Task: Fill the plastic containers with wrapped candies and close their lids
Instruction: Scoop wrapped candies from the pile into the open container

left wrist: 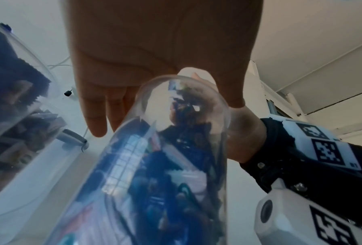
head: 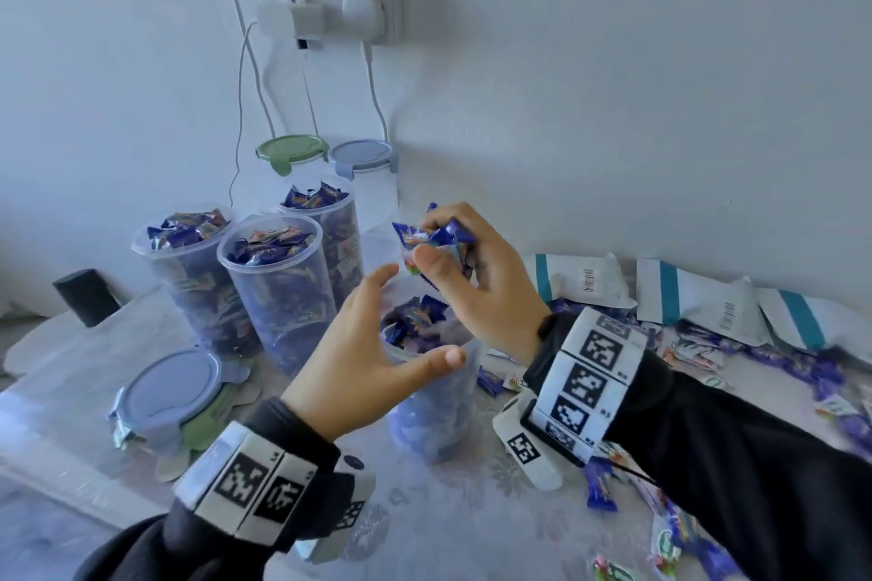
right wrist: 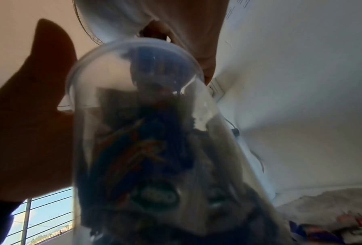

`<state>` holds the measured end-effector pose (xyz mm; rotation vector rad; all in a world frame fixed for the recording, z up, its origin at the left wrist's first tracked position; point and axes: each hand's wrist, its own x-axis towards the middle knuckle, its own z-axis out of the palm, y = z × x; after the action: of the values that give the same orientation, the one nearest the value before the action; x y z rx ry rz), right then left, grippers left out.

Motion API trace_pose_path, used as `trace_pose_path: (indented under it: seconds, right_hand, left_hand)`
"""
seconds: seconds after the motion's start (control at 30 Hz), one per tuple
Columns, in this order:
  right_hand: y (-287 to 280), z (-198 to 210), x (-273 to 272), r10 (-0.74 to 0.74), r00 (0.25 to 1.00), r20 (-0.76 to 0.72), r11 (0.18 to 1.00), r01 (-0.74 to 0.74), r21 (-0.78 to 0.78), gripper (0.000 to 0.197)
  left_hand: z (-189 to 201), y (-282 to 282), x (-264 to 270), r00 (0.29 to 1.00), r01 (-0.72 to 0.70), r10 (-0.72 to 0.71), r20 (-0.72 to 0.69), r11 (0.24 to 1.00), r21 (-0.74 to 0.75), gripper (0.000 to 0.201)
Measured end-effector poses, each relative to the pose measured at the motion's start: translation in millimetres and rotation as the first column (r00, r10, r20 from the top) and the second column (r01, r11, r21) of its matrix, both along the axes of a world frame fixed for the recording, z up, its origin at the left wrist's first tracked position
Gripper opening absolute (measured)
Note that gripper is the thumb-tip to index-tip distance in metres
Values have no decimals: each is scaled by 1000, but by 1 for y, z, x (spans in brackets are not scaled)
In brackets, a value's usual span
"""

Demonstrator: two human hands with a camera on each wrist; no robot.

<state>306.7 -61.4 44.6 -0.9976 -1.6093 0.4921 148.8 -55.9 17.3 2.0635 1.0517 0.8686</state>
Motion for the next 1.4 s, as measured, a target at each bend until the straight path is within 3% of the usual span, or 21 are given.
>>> trace_pose_path:
  seconds: [0.17,0.27,0.37,0.47,0.57,0.63,0.7,0.77,0.83,0.87,0.93,1.0,1.1,1.2,1.4]
  right_hand:
    - [-9,-5,6,115,993,29,992,-114,-47,34]
    - [-12,-7,12,178,984,19,979,-175,-105,61]
    - [-17,-11,19,244,969,-32,956,-246,-158,68]
    - [-28,-14,36,196,980,-17,962,-195,-190,70]
    - [-47,-17,64,94,995,12,975,-90,-203,62]
    - [-61,-24,88,5,998,69,969,12,-248,49]
    - [-78,-37,115,-84,972,219,929,156,-335,37]
    - [-96,-52,143,-120,919,375,855,288,-431,43]
    - [-115,-67,169,-128,859,496,776,399,-489,53]
    - [-124,-74,181,-122,830,545,722,451,-525,51]
    - [-142,-86,202,-76,767,638,582,553,-596,58]
    - [-156,-99,220,-30,709,704,468,632,-617,83]
    - [-168,-107,228,31,692,722,371,662,-651,97]
    - [-173,-105,218,103,687,719,348,653,-673,114]
    - [-181,-99,191,173,756,632,487,492,-722,97]
  left_hand:
    - [-5,1,1,996,-3,9,92,998,-62,120]
    - [-4,-1,2,997,-42,45,59,997,-58,125]
    - [4,-5,3,997,-69,69,-26,998,3,127]
    - [12,-14,6,987,-99,121,-105,976,193,112]
    - [19,-30,21,994,-82,103,-26,906,415,81]
    - [21,-47,39,999,-18,-1,41,886,463,62]
    - [15,-62,61,984,105,-156,87,901,420,52]
    - [1,-73,84,959,245,-274,77,932,268,50]
    - [-20,-74,103,937,339,-338,-88,941,5,60]
    - [-31,-71,111,890,335,-363,-275,931,-144,70]
    - [-50,-61,123,667,244,-402,-627,914,-325,95]
    - [-60,-49,134,534,175,-368,-761,929,-327,105]
    - [-67,-35,148,451,113,-351,-821,934,-338,109]
    - [-70,-34,159,378,140,-426,-822,904,-404,107]
    - [-78,-62,172,333,382,-540,-773,827,-413,103]
